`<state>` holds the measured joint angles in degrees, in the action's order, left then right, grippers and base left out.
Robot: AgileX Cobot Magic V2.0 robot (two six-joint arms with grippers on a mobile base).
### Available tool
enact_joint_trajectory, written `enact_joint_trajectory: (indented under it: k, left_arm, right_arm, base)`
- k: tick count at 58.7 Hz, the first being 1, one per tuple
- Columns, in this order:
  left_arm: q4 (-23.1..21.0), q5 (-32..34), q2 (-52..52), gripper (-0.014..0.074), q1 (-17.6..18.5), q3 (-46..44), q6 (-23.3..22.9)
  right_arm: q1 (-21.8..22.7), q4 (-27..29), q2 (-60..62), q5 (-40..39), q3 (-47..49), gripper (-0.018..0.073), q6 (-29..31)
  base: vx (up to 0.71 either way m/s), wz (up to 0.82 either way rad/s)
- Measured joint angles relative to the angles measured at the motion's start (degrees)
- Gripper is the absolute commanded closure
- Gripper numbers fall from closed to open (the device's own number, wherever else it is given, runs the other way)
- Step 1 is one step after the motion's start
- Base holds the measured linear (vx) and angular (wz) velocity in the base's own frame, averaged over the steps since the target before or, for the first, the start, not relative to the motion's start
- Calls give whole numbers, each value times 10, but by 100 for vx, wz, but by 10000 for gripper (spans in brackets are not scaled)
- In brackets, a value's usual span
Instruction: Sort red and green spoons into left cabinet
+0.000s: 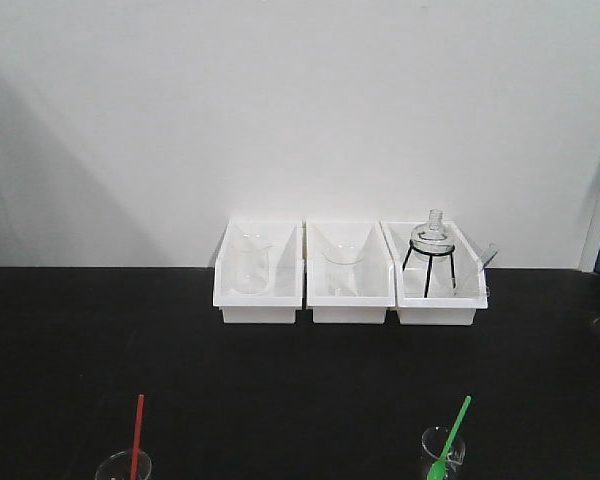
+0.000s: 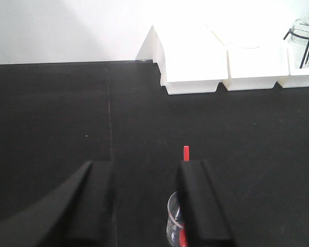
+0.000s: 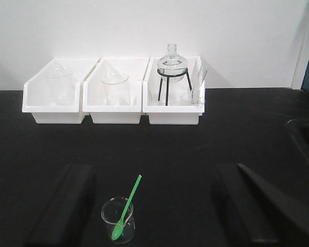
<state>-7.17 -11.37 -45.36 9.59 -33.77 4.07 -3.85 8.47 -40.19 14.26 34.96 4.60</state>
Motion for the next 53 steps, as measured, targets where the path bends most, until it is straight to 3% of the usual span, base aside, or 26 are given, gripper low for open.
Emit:
enact_joint_trajectory:
  k: [18, 33, 53]
  left_arm:
    - [0, 1, 0, 31, 0, 0, 0]
    - [0, 1, 0, 42, 0, 0, 0]
    - [0, -1, 0, 42, 0, 0, 0]
  right_arm:
    - [0, 52, -53, -13, 1, -130, -13]
    - [0, 109, -251, -83, 7, -1, -13]
    - [0, 120, -461, -101, 115, 101, -11]
  base:
    - [0, 0]
    - [0, 0]
    - [0, 0]
